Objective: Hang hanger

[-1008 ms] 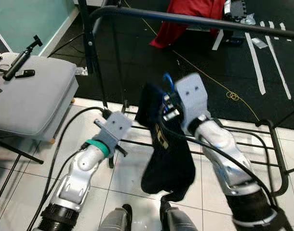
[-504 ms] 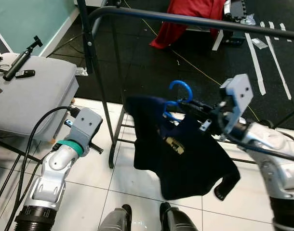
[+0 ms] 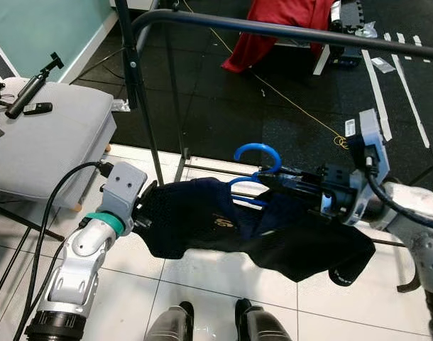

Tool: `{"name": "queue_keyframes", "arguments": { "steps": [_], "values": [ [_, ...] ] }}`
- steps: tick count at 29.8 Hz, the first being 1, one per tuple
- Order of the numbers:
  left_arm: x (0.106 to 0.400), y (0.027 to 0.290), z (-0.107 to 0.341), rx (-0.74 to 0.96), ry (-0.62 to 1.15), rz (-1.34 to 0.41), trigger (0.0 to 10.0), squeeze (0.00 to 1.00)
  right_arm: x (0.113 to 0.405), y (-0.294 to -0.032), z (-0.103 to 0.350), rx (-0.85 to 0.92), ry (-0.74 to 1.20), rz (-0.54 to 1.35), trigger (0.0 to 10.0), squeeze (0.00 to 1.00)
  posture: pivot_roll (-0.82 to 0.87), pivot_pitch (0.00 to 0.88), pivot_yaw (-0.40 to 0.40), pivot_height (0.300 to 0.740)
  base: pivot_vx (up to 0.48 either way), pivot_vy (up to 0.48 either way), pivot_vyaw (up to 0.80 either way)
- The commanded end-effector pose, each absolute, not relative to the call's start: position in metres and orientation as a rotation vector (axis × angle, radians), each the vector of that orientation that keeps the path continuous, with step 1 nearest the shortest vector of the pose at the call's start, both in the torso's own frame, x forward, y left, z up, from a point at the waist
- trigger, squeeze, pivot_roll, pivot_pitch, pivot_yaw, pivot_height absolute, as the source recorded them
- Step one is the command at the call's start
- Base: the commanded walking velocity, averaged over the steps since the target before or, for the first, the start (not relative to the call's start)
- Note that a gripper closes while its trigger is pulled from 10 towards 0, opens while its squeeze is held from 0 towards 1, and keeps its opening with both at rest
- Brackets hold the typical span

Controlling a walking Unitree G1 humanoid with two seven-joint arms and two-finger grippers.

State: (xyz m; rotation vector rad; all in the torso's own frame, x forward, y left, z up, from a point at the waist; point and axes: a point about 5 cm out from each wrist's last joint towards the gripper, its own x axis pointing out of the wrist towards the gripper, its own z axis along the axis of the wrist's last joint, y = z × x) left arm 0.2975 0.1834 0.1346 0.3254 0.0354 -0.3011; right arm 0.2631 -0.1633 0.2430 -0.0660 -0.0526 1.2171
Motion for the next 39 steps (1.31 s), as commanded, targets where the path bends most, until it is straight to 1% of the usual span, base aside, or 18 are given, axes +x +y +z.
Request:
{"name": "queue_keyframes", "arguments": {
  "steps": [1,4,6,8,12,13,16,17,23,24,25,27,28,29,32,35,37,39],
  "values": [
    [0.295,0.176,0.134,0.309,0.036,-0.340,10.0,1.00,0.259,-0.159,0.247,-0.069,-0.071,1.268,0.0,0.00,-0.01,0.129,0.041,0.740,0.000,0.000,0.00],
    [0.292,0.167,0.136,0.278,0.029,-0.384,10.0,1.00,0.257,-0.158,0.254,-0.087,-0.067,1.296,0.0,0.00,-0.01,0.126,0.041,0.740,0.000,0.000,0.00],
    [0.292,0.161,0.138,0.290,0.011,-0.414,10.0,1.00,0.258,-0.157,0.256,-0.109,-0.068,1.300,0.0,0.00,-0.01,0.127,0.038,0.740,0.000,0.000,0.00],
    [0.295,0.153,0.145,0.351,-0.034,-0.437,10.0,1.00,0.259,-0.156,0.258,-0.137,-0.065,1.305,0.0,0.00,-0.01,0.127,0.038,0.740,0.000,0.000,0.00],
    [0.297,0.151,0.147,0.371,-0.050,-0.438,10.0,1.00,0.261,-0.155,0.259,-0.150,-0.068,1.293,0.0,0.00,-0.01,0.128,0.038,0.740,0.000,0.000,0.00],
    [0.299,0.146,0.153,0.349,-0.058,-0.448,10.0,0.84,0.266,-0.154,0.259,-0.178,-0.075,1.258,0.0,0.00,-0.01,0.131,0.039,0.740,0.000,0.000,0.00],
    [0.299,0.146,0.153,0.349,-0.058,-0.448,10.0,0.84,0.266,-0.154,0.259,-0.178,-0.075,1.258,0.0,0.00,-0.01,0.131,0.039,0.740,0.000,0.000,0.00],
    [0.300,0.139,0.158,0.318,-0.050,-0.480,10.0,0.00,0.269,-0.152,0.261,-0.178,-0.090,1.233,0.0,0.00,-0.02,0.134,0.040,0.740,0.000,0.000,0.00],
    [0.303,0.133,0.156,0.371,-0.039,-0.520,10.0,0.00,0.275,-0.145,0.261,-0.151,-0.123,1.211,0.0,0.00,-0.01,0.123,0.040,0.740,0.000,0.000,0.00],
    [0.303,0.134,0.153,0.431,-0.040,-0.542,10.0,0.00,0.276,-0.142,0.261,-0.133,-0.132,1.215,0.0,0.00,-0.01,0.121,0.040,0.740,0.000,0.000,0.00],
    [0.303,0.134,0.153,0.431,-0.040,-0.542,10.0,0.00,0.276,-0.142,0.261,-0.133,-0.132,1.215,0.0,0.00,-0.01,0.121,0.040,0.740,0.000,0.000,0.00],
    [0.299,0.151,0.142,0.467,-0.011,-0.594,10.0,0.00,0.278,-0.144,0.261,-0.113,-0.139,1.214,0.0,0.00,-0.02,0.116,0.018,0.740,0.000,0.000,0.00],
    [0.298,0.163,0.139,0.438,0.005,-0.573,10.0,0.00,0.279,-0.146,0.262,-0.111,-0.141,1.207,0.0,0.00,-0.02,0.114,0.015,0.740,0.000,0.000,0.00],
    [0.298,0.163,0.139,0.438,0.005,-0.573,10.0,0.00,0.279,-0.146,0.262,-0.111,-0.141,1.207,0.0,0.00,-0.02,0.114,0.015,0.740,0.000,0.000,0.00],
    [0.299,0.188,0.138,0.316,0.006,-0.446,10.0,0.00,0.283,-0.150,0.266,-0.102,-0.157,1.194,0.0,0.00,-0.02,0.094,0.020,0.740,0.000,0.000,0.00],
    [0.300,0.192,0.138,0.284,0.000,-0.412,10.0,0.00,0.284,-0.150,0.267,-0.099,-0.164,1.191,0.0,0.00,-0.02,0.090,0.022,0.740,0.000,0.000,0.00],
    [0.303,0.188,0.140,0.252,-0.006,-0.407,10.0,0.00,0.286,-0.148,0.267,-0.103,-0.173,1.183,0.0,0.00,-0.01,0.081,0.026,0.740,0.000,0.000,0.00],
    [0.309,0.184,0.138,0.207,0.020,-0.350,10.0,0.00,0.292,-0.147,0.267,-0.122,-0.207,1.115,0.0,0.00,0.00,0.072,0.030,0.740,0.000,0.000,0.00]
  ]
}}
